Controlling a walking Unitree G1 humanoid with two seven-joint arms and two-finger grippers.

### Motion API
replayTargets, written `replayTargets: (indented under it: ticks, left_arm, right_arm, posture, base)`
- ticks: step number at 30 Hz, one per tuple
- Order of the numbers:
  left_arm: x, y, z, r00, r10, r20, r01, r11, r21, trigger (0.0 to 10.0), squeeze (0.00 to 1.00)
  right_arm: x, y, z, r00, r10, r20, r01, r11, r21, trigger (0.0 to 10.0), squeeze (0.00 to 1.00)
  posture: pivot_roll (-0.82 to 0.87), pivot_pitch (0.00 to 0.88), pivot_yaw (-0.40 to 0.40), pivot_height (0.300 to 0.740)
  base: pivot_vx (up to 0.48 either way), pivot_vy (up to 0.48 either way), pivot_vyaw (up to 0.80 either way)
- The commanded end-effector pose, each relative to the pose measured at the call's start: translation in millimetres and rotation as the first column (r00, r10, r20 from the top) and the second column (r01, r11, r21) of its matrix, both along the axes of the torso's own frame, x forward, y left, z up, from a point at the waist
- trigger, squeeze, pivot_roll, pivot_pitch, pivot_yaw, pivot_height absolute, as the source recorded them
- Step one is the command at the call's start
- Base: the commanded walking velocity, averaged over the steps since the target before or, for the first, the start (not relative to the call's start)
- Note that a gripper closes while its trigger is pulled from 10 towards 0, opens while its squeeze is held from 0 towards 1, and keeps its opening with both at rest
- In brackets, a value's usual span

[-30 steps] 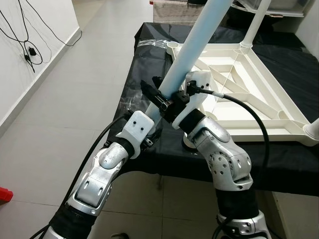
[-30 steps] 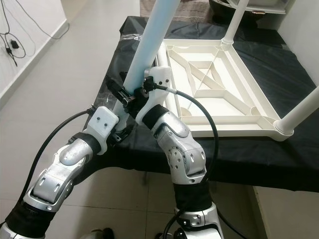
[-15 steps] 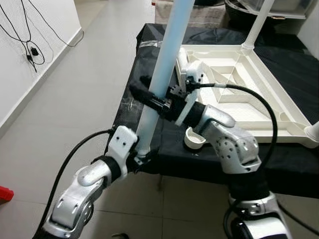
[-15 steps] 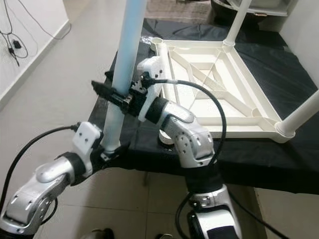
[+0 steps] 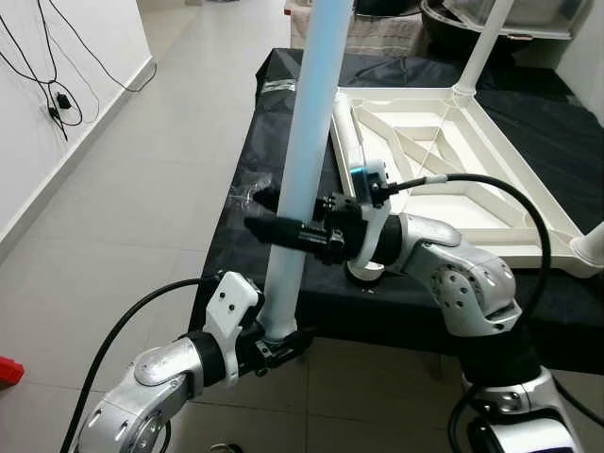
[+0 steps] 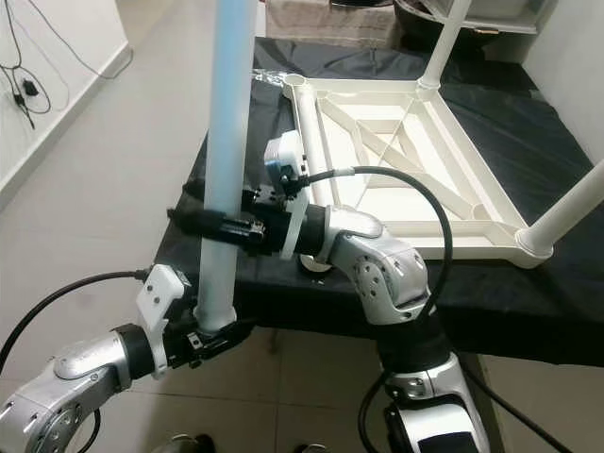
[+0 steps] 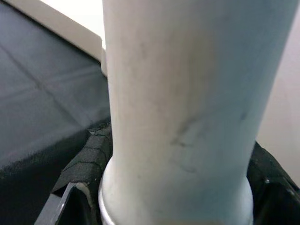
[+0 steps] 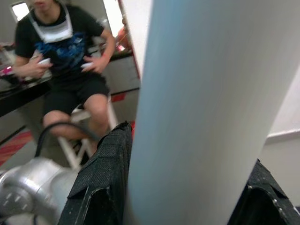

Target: Building children table

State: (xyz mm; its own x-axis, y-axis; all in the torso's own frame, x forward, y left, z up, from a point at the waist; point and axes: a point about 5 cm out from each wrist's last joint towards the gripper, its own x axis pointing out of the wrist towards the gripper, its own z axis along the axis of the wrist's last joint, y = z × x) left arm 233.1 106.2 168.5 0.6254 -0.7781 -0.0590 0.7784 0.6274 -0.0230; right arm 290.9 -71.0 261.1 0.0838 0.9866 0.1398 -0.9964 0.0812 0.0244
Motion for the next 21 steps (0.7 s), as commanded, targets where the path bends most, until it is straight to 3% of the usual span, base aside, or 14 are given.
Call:
replayTargets:
  ticks: [1,21]
  left_arm:
    - [-2.5,-2.2,1.4,1.0,-0.017,-0.003,0.017,1.0,-0.01,10.0,0.0]
    - [-11.1,-6.6,-6.7,0.998,-0.049,-0.033,0.049,0.999,0.01,10.0,0.0]
  right_arm:
    - [-7.3,5.0,-5.0,0.998,0.056,-0.009,-0.056,0.998,-0.031,10.0,0.0]
    - [-10.2,5.3,-7.5,0.997,0.071,-0.038,-0.073,0.996,-0.049,10.0,0.0]
  posture:
    - [0.06,0.158,-0.059,0.74]
    - [0.05,0.162,-0.051,0.74]
  base:
    - [0.0,0.0,0.0]
    - [0.0,0.0,0.0]
